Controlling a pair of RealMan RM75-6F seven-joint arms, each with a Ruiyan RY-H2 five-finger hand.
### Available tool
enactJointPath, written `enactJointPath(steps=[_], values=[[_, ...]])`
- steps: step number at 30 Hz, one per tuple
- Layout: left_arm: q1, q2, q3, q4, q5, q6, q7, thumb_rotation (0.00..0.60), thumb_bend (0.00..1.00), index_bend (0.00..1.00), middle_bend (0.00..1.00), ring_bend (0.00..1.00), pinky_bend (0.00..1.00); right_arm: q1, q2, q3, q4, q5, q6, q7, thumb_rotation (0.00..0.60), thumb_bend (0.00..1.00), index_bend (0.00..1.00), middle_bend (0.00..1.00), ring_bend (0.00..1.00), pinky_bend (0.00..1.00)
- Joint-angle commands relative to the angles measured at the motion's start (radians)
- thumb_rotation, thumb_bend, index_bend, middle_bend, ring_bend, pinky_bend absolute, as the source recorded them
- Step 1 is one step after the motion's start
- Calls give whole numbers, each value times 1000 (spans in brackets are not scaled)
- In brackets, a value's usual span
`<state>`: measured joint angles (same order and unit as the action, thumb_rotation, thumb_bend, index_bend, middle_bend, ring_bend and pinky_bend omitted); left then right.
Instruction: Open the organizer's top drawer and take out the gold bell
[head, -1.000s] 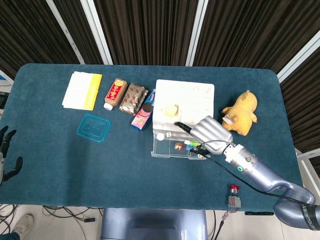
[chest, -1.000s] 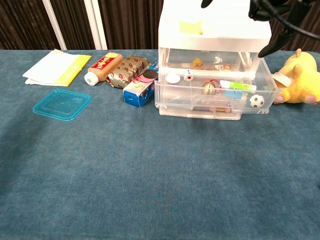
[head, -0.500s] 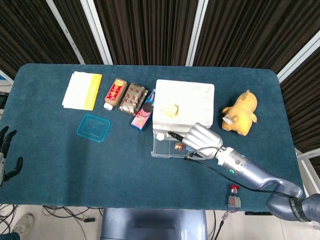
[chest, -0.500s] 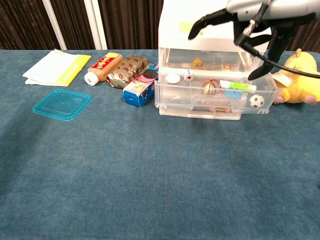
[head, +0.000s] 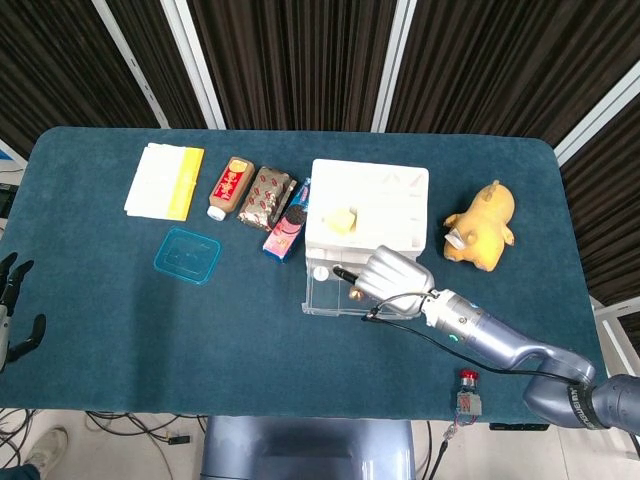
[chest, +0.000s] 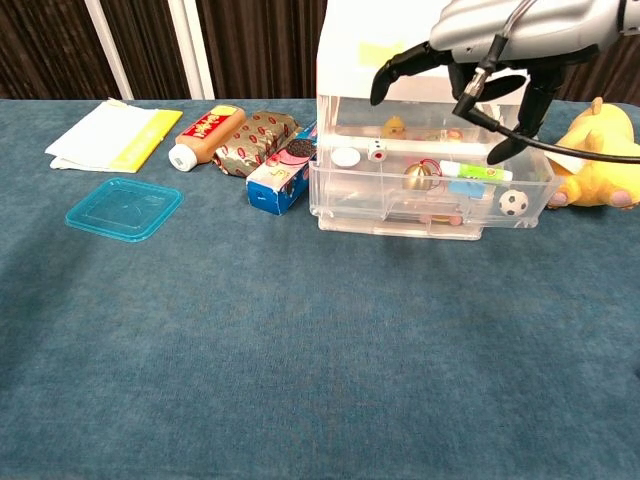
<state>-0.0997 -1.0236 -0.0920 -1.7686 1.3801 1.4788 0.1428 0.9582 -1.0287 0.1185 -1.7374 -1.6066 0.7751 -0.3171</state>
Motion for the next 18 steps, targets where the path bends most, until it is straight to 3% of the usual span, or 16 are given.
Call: enactJointPath(steps=[1, 18], values=[[-1, -1, 0, 0, 0, -1, 1, 600, 422, 73, 5, 0, 0, 14, -12, -6, 15, -21, -16, -31, 600, 184, 214, 922, 1000, 1000], [-1, 0, -1, 1, -3, -2, -1, 600, 422, 73, 5, 0, 0, 80, -68, 24, 26, 62, -123, -127, 600, 213, 313, 922, 1000, 1000]])
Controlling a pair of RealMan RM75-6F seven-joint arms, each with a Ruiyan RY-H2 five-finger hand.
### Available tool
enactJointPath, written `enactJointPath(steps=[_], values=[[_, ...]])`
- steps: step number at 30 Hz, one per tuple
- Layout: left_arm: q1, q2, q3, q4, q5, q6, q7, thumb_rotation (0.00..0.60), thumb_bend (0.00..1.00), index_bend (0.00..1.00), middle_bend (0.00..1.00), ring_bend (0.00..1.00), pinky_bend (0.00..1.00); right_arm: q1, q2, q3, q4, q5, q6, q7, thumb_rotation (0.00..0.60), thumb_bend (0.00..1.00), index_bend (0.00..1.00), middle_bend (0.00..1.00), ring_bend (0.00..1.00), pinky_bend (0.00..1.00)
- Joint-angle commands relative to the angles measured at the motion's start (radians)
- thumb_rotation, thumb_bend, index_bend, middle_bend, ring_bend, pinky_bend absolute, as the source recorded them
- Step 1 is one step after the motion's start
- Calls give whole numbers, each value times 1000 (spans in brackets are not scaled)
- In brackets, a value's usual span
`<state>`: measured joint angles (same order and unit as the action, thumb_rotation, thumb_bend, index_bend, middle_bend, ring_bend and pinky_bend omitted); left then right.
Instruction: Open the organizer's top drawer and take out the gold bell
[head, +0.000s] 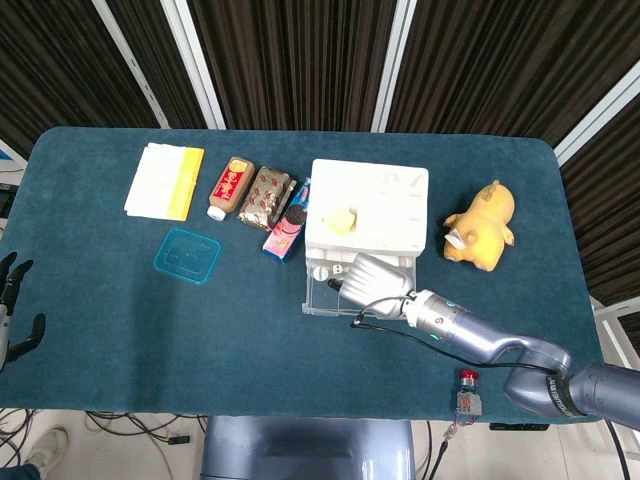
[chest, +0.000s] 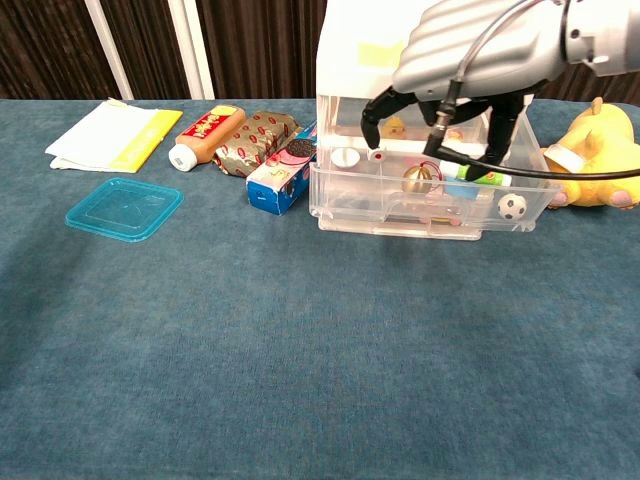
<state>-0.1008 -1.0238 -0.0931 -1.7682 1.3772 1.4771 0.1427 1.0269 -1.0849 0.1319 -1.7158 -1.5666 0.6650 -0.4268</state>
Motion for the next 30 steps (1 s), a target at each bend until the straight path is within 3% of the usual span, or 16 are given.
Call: enactJointPath(steps=[1, 30], values=[[0, 0, 0, 0, -1, -1, -2, 600, 422, 73, 5, 0, 0, 13, -13, 12, 5, 27, -16, -21, 600, 221, 317, 922, 1000, 1000], [-1, 1, 0, -2, -2, -3, 1, 600, 422, 73, 5, 0, 0, 54, -6, 12, -34, 170, -55, -168, 600, 236, 366, 932, 1000, 1000]])
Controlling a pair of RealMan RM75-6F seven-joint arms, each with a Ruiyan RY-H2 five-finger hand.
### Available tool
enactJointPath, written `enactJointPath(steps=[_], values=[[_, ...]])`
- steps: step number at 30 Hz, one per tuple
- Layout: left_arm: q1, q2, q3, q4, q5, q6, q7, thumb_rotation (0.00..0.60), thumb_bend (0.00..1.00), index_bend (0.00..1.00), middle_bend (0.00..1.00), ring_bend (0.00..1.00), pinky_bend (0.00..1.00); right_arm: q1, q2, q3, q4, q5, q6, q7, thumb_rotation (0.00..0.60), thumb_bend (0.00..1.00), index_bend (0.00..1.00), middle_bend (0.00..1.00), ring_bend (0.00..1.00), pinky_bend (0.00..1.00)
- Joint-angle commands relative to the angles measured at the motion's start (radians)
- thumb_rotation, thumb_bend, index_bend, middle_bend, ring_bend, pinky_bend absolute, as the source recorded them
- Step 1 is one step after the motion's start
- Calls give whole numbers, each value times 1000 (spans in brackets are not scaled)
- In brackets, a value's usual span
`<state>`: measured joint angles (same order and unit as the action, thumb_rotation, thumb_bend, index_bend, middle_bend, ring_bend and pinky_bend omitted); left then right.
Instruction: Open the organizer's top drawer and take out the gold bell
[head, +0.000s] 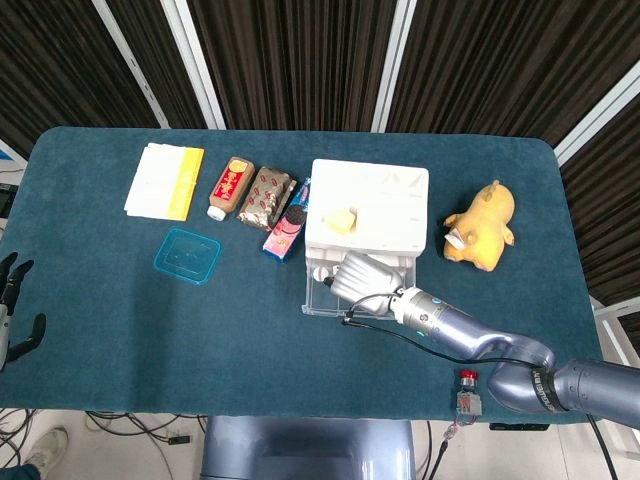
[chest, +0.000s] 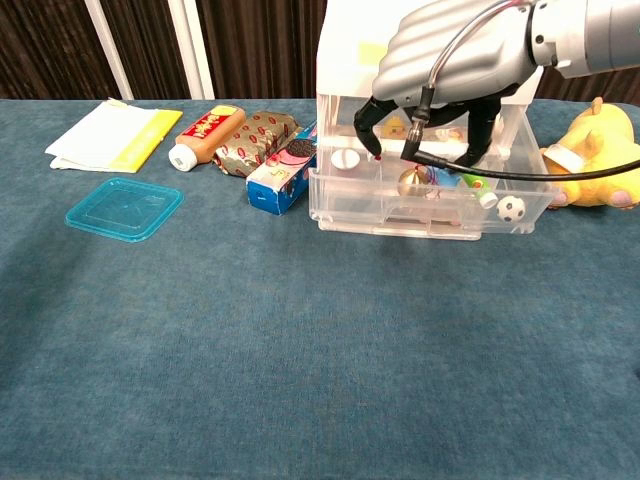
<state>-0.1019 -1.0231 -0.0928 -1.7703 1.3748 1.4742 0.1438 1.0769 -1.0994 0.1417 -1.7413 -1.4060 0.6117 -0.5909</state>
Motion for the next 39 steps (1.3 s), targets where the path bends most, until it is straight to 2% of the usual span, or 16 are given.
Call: enactJointPath(steps=[1, 11, 17, 27, 39], values=[[0, 0, 0, 0, 0, 0, 0, 600, 422, 73, 5, 0, 0, 6, 13, 3, -12, 13, -4, -5, 600, 236, 367, 932, 1000, 1000], [0, 1, 0, -2, 0, 0, -1, 600, 422, 73, 5, 0, 0, 26, 53, 5, -57, 50, -28, 7, 600, 236, 366, 934, 1000, 1000], [0, 2, -1, -4, 0, 2, 0, 600, 422, 73, 5, 0, 0, 38, 34, 4, -53, 50, -28, 23, 600, 236, 366, 940, 1000, 1000], [-1, 1, 0, -4, -1, 0, 0, 600, 422, 72, 5, 0, 0, 65, 17, -18, -19, 37, -51, -19, 600, 236, 371, 942, 1000, 1000], [0, 3, -1, -6, 0, 1, -2, 600, 422, 73, 5, 0, 0, 85, -4, -24, -14, 71, -75, 27, 600, 236, 403, 942, 1000, 1000]])
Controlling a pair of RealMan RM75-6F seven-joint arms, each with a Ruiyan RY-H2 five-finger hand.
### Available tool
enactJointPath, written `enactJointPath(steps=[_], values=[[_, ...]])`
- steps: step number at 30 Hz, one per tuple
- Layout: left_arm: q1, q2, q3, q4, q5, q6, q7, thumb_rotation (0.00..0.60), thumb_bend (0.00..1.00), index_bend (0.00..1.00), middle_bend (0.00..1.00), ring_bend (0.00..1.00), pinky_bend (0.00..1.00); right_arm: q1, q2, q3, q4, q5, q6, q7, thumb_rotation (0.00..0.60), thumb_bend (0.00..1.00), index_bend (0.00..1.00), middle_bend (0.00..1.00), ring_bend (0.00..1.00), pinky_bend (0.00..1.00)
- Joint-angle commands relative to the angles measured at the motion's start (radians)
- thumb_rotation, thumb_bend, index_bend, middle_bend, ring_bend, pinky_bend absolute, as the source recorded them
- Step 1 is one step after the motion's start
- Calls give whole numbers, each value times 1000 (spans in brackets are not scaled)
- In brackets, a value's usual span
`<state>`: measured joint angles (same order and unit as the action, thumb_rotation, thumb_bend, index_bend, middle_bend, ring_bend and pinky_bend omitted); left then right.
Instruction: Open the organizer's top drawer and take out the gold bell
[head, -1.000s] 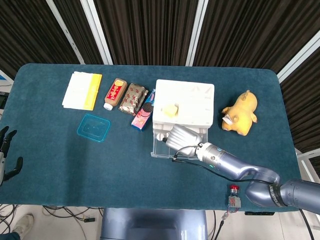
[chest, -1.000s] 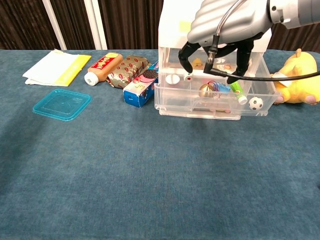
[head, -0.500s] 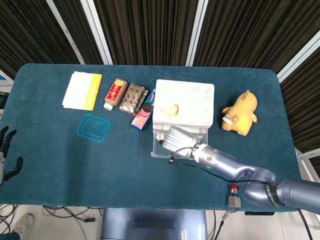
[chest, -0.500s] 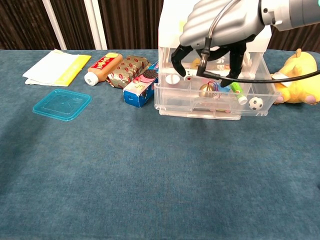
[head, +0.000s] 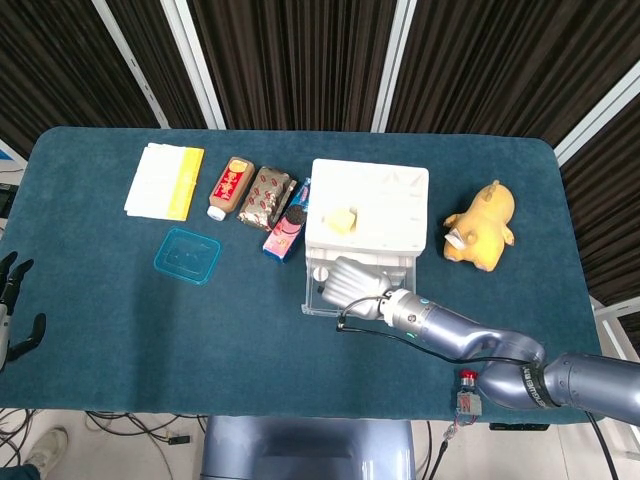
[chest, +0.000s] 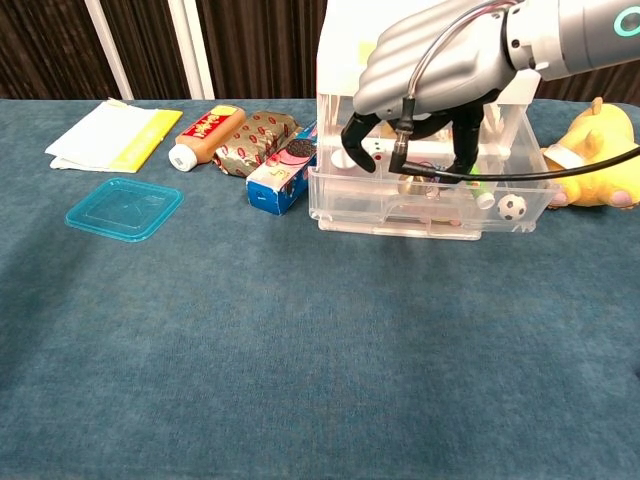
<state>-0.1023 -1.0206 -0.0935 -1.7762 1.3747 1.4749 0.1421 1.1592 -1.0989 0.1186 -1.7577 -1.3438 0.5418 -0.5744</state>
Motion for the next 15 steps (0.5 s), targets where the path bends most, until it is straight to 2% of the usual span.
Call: enactJointPath(steps=[1, 15], values=[[0, 0, -1, 0, -1, 1, -1, 600, 422, 73, 5, 0, 0, 6, -6, -1, 5, 11, -7, 15, 600, 236, 404, 942, 1000, 1000], [0, 0, -1, -1, -2, -1, 1, 600, 422, 73, 5, 0, 0, 22, -14, -14, 19, 15, -7, 22, 600, 236, 420, 944, 1000, 1000]])
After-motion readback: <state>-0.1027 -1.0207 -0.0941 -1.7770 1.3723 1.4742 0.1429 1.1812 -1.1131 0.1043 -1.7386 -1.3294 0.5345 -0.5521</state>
